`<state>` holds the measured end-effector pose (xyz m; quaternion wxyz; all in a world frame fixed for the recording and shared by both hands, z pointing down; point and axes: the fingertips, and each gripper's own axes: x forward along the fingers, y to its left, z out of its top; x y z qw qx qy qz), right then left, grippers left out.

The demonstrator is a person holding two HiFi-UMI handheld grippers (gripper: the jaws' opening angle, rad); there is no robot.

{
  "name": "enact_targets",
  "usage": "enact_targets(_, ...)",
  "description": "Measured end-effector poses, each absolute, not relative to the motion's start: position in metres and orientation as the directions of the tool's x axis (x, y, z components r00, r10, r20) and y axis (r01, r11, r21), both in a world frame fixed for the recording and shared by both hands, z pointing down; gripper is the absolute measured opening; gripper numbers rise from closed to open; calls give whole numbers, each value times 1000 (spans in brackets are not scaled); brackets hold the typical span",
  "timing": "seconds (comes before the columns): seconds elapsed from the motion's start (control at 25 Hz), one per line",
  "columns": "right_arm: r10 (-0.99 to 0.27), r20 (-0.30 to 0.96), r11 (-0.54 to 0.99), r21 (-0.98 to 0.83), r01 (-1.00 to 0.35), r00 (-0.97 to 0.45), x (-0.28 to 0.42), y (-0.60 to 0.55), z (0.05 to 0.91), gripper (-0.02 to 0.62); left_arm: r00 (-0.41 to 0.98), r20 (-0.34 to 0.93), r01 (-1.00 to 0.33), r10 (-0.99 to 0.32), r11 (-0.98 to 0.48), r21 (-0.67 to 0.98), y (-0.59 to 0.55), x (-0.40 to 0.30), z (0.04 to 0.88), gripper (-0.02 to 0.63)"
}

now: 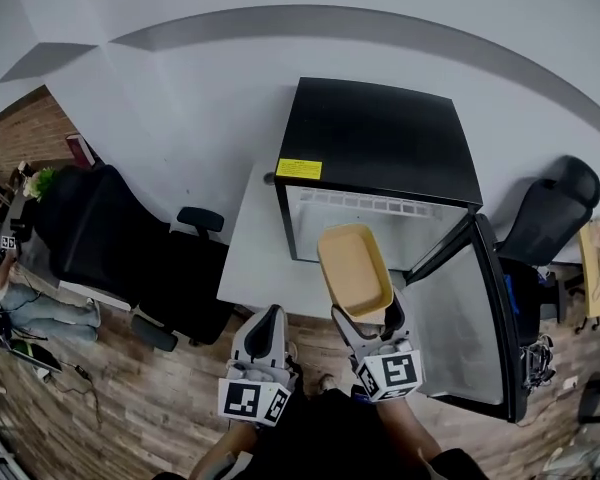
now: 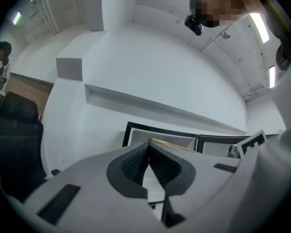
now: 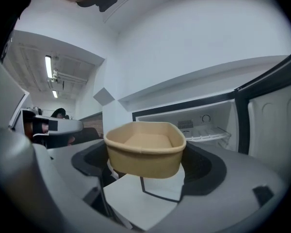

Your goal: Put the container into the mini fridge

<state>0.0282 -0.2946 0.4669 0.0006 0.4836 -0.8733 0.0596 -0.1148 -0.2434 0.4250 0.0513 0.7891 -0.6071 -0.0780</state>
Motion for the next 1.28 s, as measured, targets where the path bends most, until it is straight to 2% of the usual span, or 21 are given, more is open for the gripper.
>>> enact_targets(0.56, -898, 80, 428, -70, -901, -433, -19, -431, 472, 477, 346, -73, -920, -935, -354, 169, -335, -151, 420, 9)
enact_targets(1.28, -935, 163, 316, -16, -949, -314, -37, -517, 489, 477, 376, -69, -902, -924, -382, 201, -375, -171, 428, 9)
